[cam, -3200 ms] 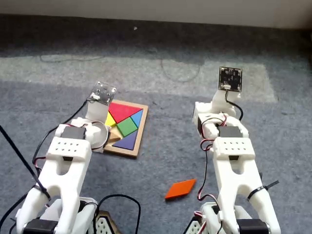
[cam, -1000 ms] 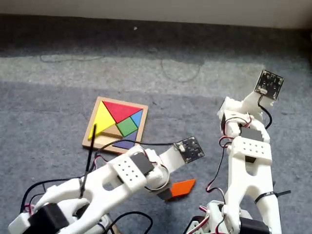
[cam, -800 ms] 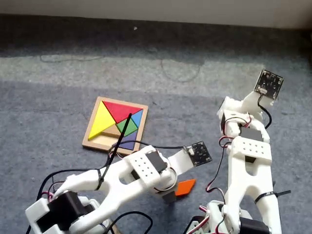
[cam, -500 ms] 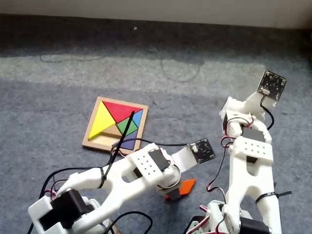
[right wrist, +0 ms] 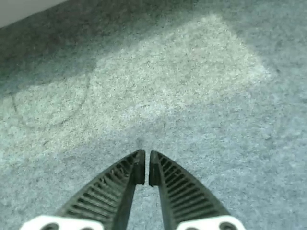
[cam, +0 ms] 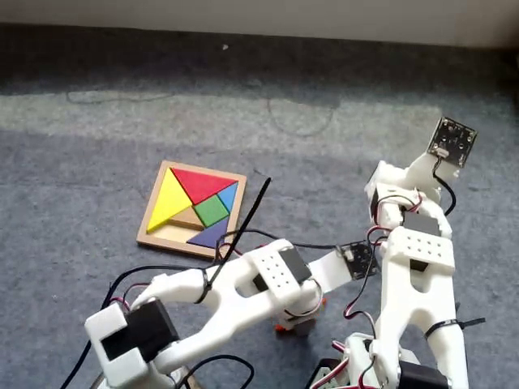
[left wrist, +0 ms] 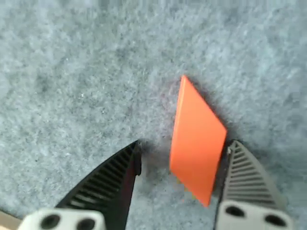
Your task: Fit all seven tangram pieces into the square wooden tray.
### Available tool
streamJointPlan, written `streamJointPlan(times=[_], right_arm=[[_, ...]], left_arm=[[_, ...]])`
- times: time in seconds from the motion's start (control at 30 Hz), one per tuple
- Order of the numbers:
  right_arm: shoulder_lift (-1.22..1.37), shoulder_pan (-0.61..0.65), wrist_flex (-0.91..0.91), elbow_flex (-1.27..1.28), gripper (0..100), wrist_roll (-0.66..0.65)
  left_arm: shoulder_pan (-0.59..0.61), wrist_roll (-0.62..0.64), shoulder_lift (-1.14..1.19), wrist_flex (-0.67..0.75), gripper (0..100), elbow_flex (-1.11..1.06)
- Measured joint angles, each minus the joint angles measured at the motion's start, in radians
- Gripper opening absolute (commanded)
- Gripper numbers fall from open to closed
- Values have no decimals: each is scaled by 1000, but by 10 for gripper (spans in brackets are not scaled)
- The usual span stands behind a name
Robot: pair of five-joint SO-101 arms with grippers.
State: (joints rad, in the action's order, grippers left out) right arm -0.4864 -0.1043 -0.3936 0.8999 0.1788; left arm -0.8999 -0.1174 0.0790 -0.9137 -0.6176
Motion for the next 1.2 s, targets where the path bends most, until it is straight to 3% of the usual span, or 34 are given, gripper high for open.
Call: streamJointPlan(times=[0.17, 0.37, 0.63, 0.8, 1.0, 1.2], right_arm=[[0, 0, 0, 0, 32, 0], [0, 0, 0, 0, 32, 0], [0, 0, 0, 0, 32, 0], [0, 0, 0, 0, 32, 0], [0, 2, 0, 0, 32, 0], [0, 2, 0, 0, 32, 0]], left_arm=[[-25, 2, 3, 0, 72, 8], [-25, 2, -23, -12, 53, 9], [32, -2, -293, -35, 53, -133], [172, -9, -477, -124, 53, -172], [422, -130, -615, -227, 53, -181], [671, -373, -624, -230, 53, -181]])
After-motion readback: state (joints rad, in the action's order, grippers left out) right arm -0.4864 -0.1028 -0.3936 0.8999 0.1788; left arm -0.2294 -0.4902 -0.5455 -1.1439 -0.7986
